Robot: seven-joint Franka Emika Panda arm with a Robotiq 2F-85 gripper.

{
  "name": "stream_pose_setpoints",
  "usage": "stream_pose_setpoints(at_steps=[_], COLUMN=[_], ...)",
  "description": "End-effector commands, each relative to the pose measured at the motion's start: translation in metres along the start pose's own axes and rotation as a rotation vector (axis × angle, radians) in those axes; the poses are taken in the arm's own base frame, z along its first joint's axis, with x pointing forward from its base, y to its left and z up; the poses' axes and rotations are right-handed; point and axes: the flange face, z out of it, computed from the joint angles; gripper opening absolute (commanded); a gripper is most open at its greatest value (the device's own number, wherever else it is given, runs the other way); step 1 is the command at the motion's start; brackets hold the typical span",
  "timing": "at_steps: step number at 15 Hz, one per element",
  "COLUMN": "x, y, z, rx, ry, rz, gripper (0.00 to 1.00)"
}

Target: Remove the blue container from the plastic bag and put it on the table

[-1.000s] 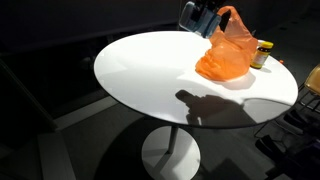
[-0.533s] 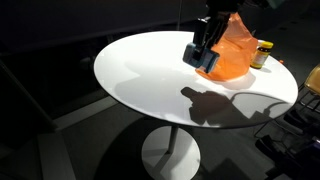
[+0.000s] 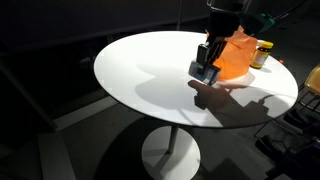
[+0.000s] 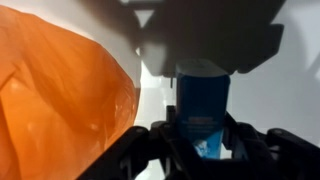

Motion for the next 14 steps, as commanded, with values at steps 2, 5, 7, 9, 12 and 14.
stream_pose_setpoints(at_steps=[2,5,7,9,12,14], x=[0.005,0.009,0.014,0.020,0.026,0.028], y=[0.006,0.007,0.006,0.006,0.008,0.013], z=[0.006,-0.016,-0.038,-0.063,-0.099,-0.122], rx=[-0.002,0.000,0.003,0.014,0.031,0.040], ry=[-0.010,0.010,0.034,0.052,0.061,0.051], rz=[0.010,0.014,0.018,0.030,0.053,0.083], gripper=[0.53,0.84,0.99,1.00,1.00,1.00])
